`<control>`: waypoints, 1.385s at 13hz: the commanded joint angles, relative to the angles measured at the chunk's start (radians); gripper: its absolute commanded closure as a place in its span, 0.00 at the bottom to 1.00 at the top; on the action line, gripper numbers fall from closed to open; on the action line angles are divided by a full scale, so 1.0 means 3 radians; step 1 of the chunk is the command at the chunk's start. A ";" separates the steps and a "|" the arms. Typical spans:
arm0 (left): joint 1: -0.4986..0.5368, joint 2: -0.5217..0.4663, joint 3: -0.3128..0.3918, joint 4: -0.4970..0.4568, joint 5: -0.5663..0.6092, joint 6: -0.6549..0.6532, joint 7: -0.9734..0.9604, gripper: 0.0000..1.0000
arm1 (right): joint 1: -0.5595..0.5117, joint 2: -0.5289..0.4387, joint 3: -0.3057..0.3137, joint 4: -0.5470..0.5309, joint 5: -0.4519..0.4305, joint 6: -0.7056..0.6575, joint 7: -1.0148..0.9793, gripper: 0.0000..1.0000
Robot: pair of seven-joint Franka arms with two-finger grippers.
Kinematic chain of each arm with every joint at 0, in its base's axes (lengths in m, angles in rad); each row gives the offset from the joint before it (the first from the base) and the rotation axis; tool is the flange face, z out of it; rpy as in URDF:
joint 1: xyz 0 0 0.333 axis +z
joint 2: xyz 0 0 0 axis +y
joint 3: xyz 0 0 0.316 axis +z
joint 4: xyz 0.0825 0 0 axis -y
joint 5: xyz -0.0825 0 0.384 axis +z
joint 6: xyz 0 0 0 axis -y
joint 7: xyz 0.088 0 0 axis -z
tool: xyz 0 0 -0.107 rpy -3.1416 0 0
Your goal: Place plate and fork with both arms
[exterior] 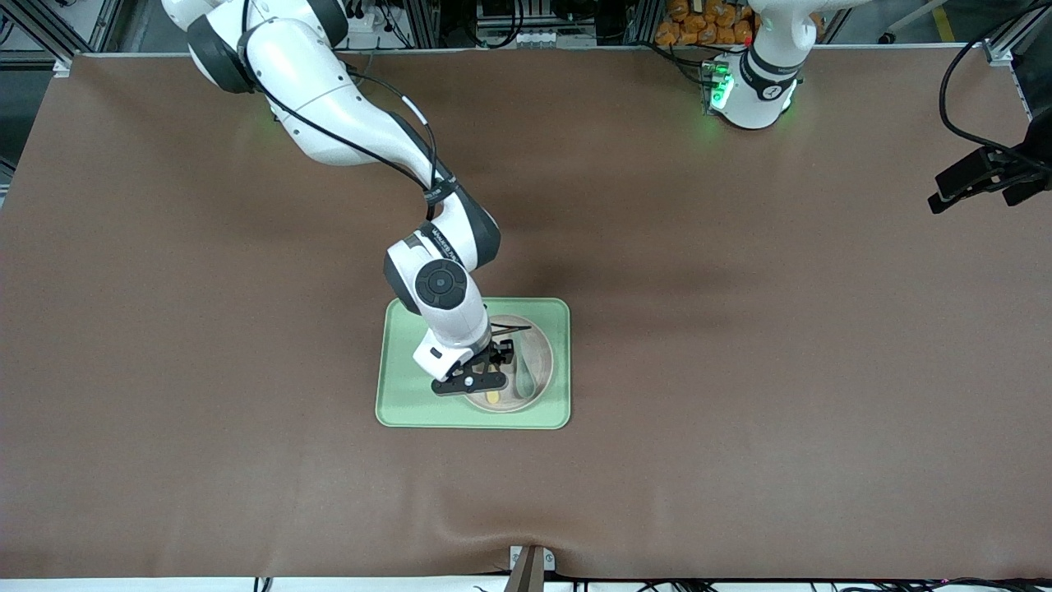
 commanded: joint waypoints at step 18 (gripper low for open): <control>-0.0705 0.0108 0.0530 0.0178 0.0181 0.0035 0.0092 0.00 | 0.0141 0.0060 -0.0016 -0.0083 -0.0158 0.0027 0.0211 0.77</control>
